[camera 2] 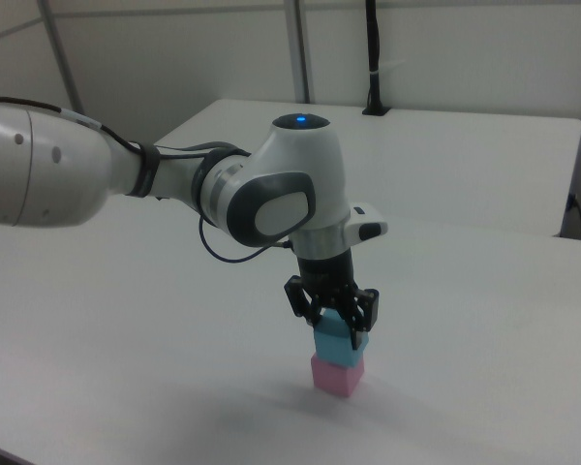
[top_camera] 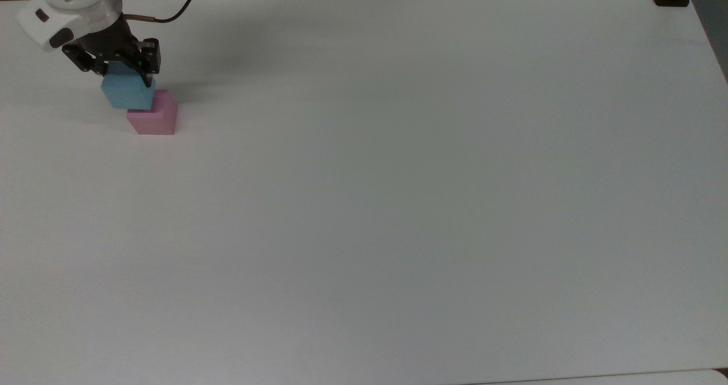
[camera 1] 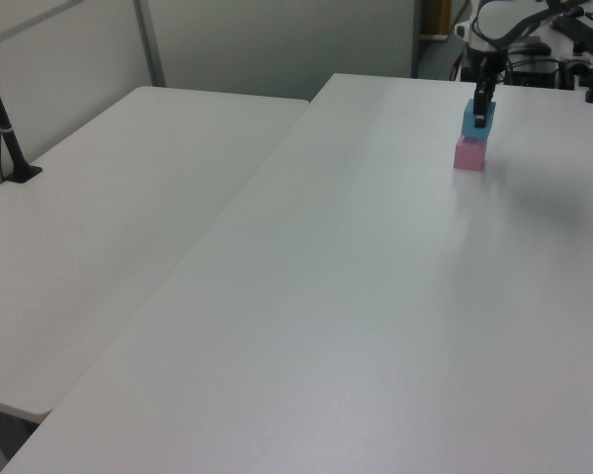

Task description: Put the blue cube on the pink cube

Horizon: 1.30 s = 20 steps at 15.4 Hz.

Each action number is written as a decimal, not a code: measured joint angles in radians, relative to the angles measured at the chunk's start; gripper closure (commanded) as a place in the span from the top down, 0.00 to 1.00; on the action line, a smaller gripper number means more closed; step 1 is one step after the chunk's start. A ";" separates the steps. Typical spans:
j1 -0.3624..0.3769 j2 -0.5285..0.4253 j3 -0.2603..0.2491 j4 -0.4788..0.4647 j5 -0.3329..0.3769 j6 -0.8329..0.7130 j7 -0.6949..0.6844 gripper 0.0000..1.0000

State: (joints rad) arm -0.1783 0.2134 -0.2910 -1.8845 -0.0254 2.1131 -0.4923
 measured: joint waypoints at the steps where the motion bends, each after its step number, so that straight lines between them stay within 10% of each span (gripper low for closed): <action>1: 0.001 0.006 0.001 0.000 0.000 0.004 0.000 0.47; 4: 0.005 0.015 0.003 0.000 0.000 0.007 0.002 0.54; 7: 0.009 0.018 0.003 -0.002 0.000 0.008 0.004 1.00; 15: 0.010 0.023 0.004 0.021 0.001 0.007 0.187 1.00; 20: 0.020 -0.036 0.020 0.260 0.001 -0.286 0.386 1.00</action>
State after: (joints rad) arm -0.1581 0.1773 -0.2708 -1.6243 -0.0245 1.8275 -0.1065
